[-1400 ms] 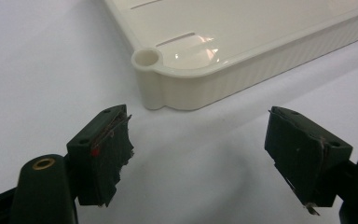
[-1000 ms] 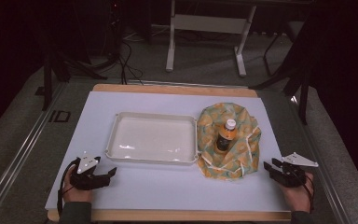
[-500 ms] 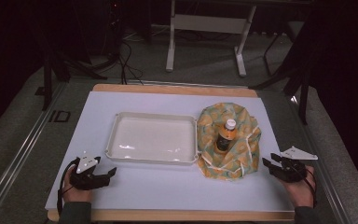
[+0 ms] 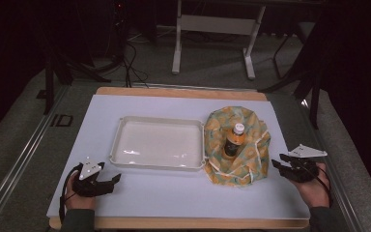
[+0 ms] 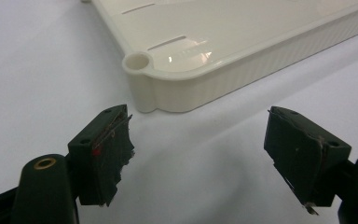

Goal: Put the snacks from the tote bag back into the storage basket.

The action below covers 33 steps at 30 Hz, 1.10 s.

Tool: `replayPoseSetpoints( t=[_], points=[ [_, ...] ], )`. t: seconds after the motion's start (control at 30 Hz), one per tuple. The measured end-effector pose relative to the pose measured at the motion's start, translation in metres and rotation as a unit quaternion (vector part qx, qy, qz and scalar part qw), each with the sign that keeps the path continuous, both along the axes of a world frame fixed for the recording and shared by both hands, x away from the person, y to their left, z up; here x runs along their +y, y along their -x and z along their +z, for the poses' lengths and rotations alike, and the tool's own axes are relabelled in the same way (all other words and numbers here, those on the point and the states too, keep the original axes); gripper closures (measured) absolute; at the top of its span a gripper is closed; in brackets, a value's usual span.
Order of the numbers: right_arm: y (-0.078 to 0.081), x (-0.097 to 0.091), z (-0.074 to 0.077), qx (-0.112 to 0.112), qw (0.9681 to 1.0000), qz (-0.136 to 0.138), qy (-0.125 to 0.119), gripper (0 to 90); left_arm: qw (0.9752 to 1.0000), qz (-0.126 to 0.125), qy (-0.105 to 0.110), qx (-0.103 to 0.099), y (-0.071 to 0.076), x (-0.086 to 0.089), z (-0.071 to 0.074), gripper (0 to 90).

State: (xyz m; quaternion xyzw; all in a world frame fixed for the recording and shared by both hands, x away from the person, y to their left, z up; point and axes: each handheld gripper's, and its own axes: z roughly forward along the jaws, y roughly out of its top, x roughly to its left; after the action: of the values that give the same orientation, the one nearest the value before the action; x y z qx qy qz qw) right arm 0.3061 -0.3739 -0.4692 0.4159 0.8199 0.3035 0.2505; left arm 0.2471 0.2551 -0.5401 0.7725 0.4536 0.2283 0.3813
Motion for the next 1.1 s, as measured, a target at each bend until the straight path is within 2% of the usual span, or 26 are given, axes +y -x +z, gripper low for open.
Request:
replayPoseSetpoints(
  t=[0.23,0.5,0.73,0.83,0.87,1.1],
  points=[
    [-0.005,0.004,0.007,0.010,0.9997,0.017,0.012,58.0,1.0000,-0.005,-0.005,0.004,-0.001,-0.001,0.000,23.0],
    [-0.012,0.016,0.016,0.016,0.9981,0.045,0.038,57.7,1.0000,-0.006,-0.006,0.004,-0.001,-0.002,0.000,23.0],
    [-0.017,0.024,0.022,0.029,0.9953,0.074,0.056,57.8,1.0000,-0.007,-0.006,0.004,-0.001,-0.002,0.000,23.0],
    [-0.018,0.025,0.023,0.030,0.9947,0.078,0.059,57.8,1.0000,-0.007,-0.006,0.004,-0.001,-0.002,0.000,23.0],
    [-0.020,0.026,0.026,0.033,0.9934,0.088,0.066,58.1,1.0000,-0.007,-0.005,0.004,-0.001,-0.002,0.000,23.0],
    [-0.023,0.031,0.031,0.041,0.9908,0.101,0.081,58.0,0.9999,-0.007,-0.007,0.004,-0.001,-0.002,0.000,23.0]
  ],
)
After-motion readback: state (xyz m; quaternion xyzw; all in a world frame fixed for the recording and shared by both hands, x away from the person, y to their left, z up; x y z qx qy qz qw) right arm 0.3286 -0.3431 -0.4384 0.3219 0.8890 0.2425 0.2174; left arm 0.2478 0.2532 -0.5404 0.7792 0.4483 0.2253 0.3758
